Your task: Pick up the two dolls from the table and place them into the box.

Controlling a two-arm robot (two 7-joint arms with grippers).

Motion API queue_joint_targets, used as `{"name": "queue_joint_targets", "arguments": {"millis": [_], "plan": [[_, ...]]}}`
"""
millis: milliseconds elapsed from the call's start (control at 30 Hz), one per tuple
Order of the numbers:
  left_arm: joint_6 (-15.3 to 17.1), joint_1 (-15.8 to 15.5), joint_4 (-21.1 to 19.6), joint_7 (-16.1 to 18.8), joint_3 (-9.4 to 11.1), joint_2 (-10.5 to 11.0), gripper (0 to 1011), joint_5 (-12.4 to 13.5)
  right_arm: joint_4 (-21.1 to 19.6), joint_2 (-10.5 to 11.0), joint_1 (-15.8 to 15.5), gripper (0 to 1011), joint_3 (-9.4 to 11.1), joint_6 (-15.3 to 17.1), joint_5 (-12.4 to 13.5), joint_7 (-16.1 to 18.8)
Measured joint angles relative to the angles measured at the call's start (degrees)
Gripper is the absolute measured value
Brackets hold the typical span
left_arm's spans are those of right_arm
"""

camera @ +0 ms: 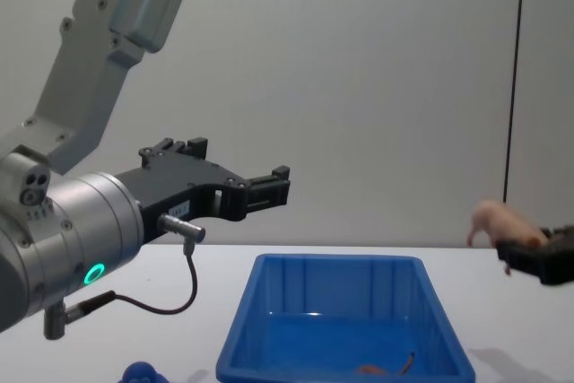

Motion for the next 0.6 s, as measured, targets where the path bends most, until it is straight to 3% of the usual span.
{"name": "queue_joint_targets", "arguments": {"millis": [333,600], "plan": [[0.00,0.00,0.00,0.00,0.00,0.00,1003,0.00,-0.91,-1.29,2.29,371,-0.70,0.42,0.16,3.76],[0.00,0.00,0.00,0.00,0.00,0.00,1003,0.00,0.01,-3.05,3.83,371,-2.47,2.70,-1.69,6.24]]}}
